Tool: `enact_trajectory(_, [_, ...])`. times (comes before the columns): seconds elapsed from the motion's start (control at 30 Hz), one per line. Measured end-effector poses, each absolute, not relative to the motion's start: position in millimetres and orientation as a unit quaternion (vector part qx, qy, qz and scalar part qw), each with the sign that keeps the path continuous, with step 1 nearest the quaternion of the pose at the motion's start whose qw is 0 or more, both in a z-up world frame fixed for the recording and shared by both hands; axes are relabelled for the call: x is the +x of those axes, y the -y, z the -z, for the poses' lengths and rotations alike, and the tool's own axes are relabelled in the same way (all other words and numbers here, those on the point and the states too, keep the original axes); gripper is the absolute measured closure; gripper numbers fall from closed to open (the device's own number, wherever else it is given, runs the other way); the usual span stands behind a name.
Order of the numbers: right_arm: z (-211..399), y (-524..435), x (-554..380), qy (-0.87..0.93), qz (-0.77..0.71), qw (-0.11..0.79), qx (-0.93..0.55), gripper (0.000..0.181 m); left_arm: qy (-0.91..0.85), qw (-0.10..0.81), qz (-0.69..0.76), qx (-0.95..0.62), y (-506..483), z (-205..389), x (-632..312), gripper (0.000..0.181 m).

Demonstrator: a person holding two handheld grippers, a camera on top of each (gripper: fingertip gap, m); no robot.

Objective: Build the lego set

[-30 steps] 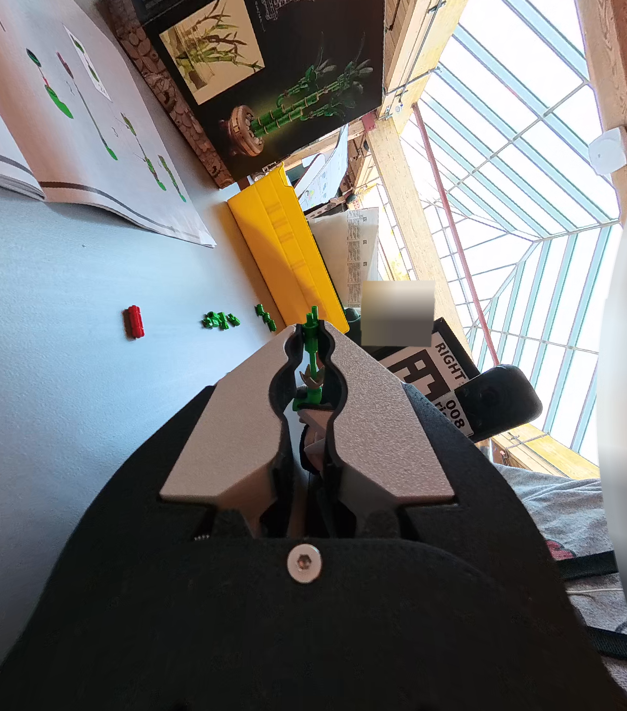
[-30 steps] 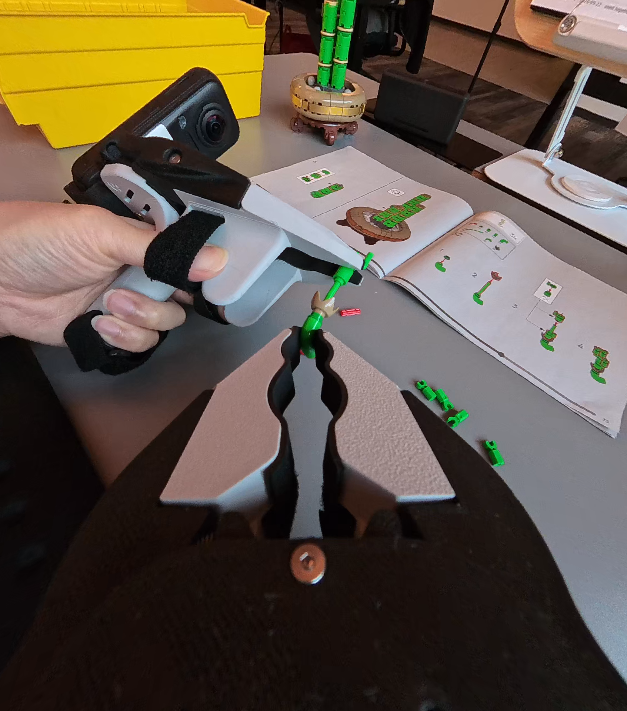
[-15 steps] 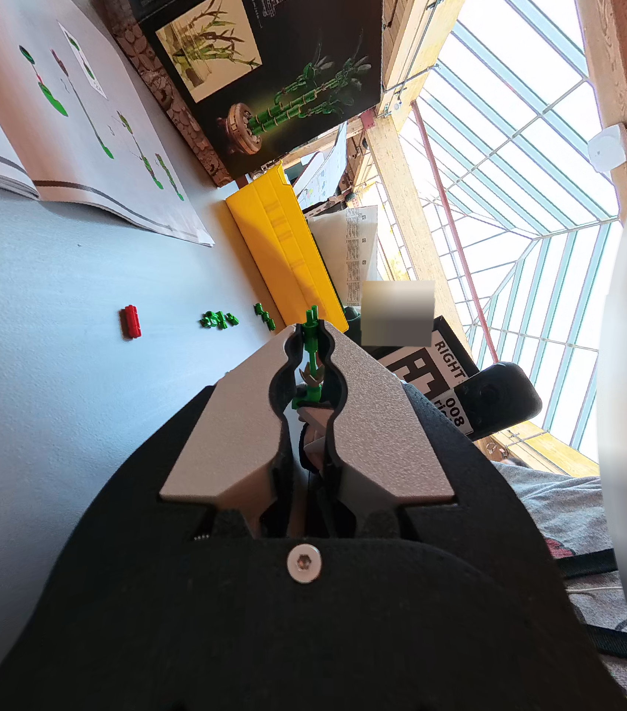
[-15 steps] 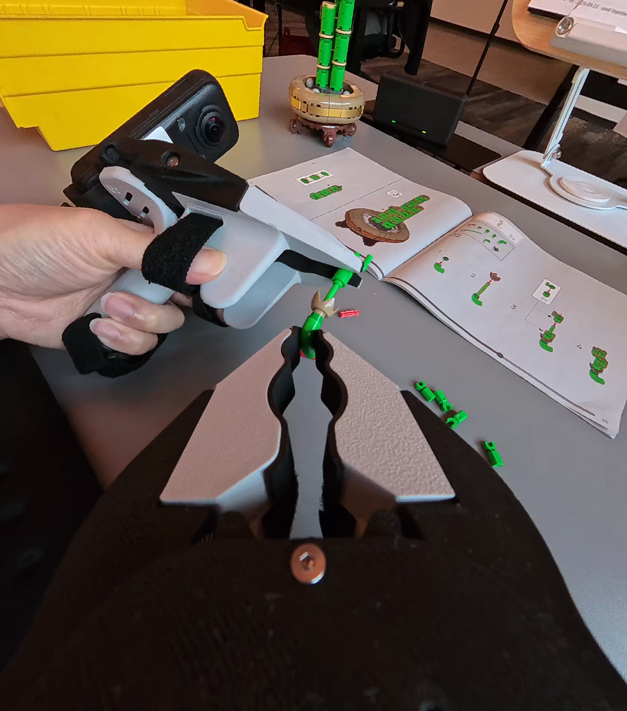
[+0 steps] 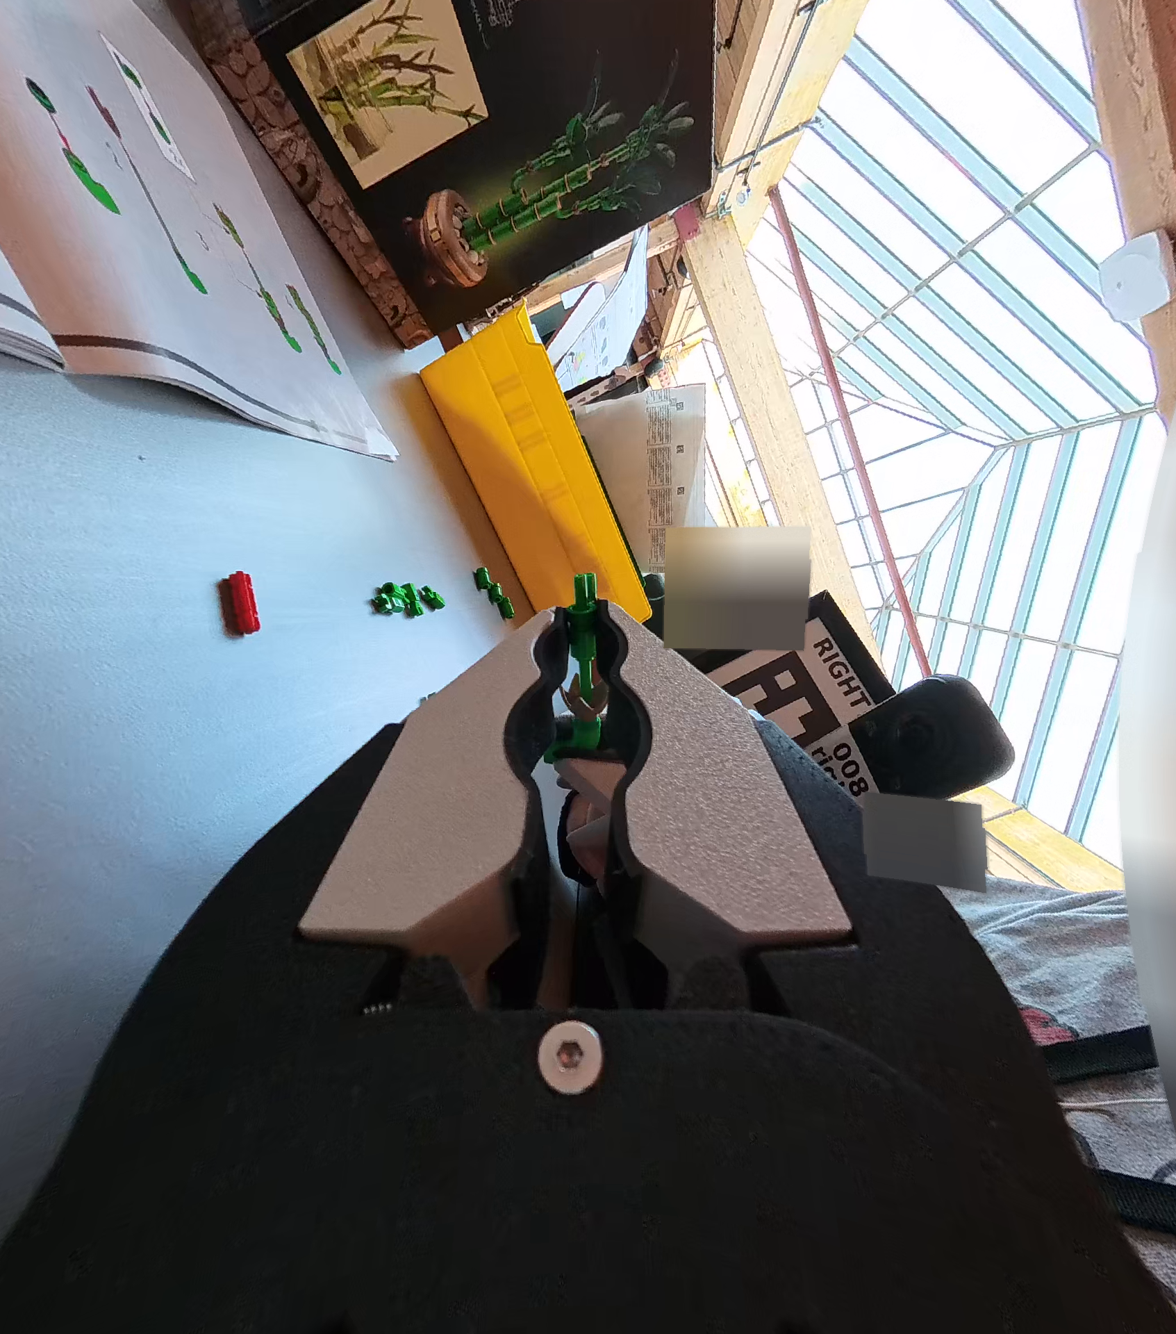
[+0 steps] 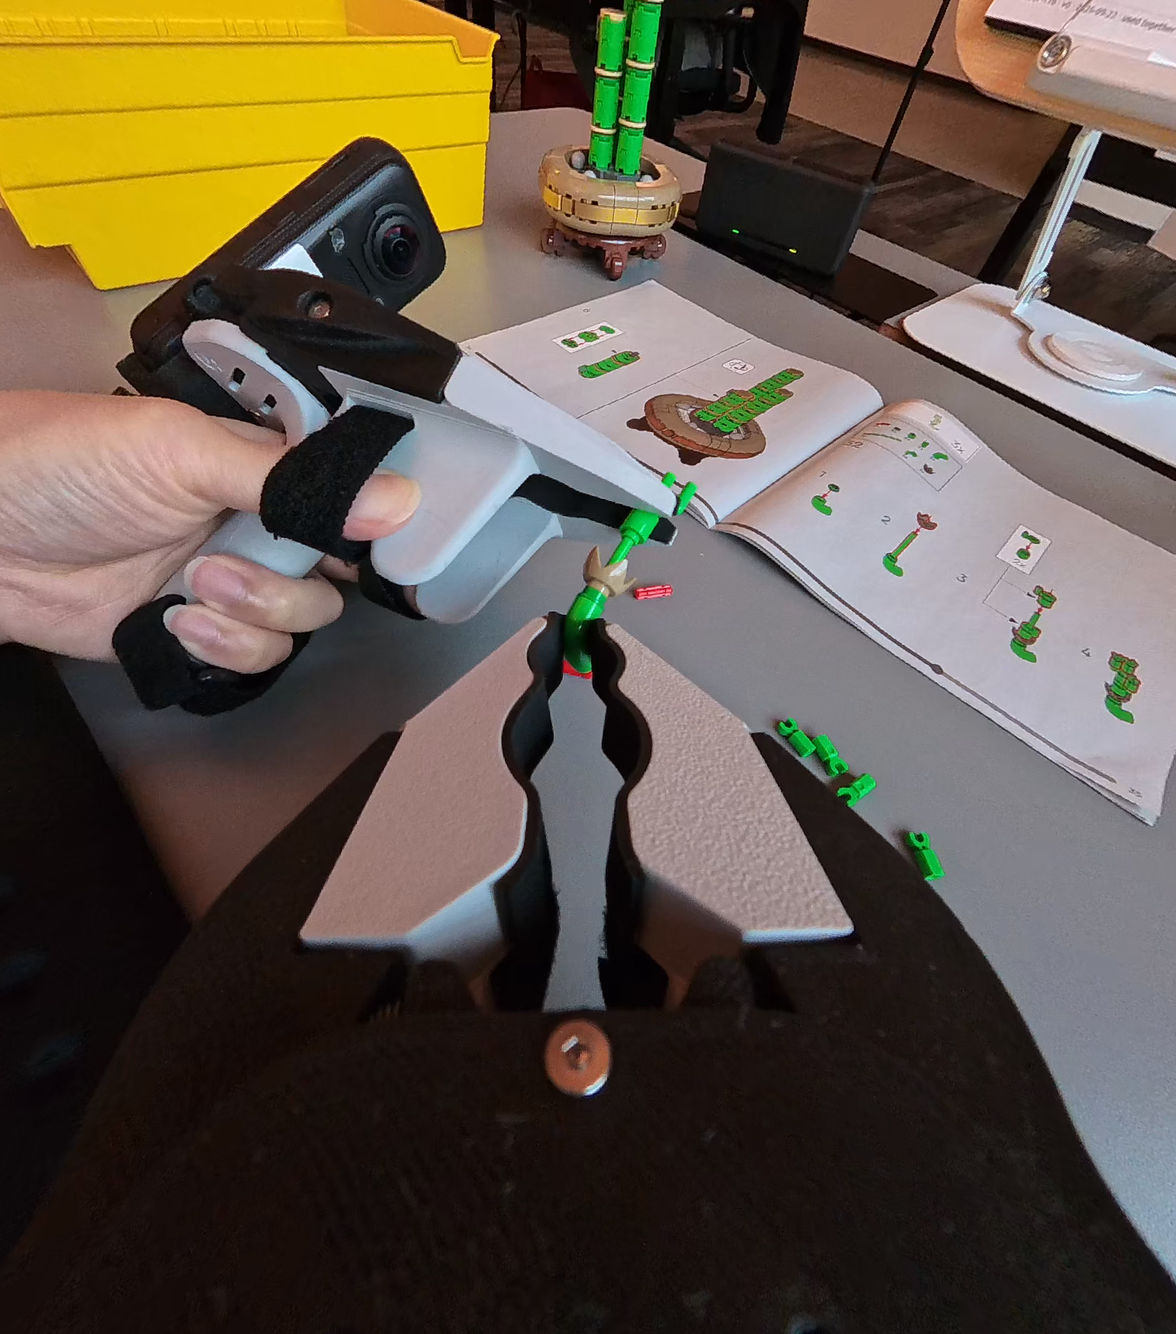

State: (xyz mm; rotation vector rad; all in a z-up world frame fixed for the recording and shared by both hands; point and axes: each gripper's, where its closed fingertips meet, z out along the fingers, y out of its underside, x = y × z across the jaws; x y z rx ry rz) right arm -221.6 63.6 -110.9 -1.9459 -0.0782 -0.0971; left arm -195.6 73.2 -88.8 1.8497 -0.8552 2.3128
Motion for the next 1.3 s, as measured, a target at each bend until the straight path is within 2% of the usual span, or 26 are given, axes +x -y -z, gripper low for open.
enact_trajectory(0.03, [110.9,-63.7,-221.6,0.033,0.041,0.561,-0.826,0.176,0.278,0.029,-0.75,0.599,-73.1,88.6,-195.7,0.175])
enact_trajectory(1.3, [107.5,-66.7,-219.2,0.022,0.034,0.568,-0.822,0.176,0.284,0.026,-0.75,0.597,-70.6,87.5,-195.5,0.175])
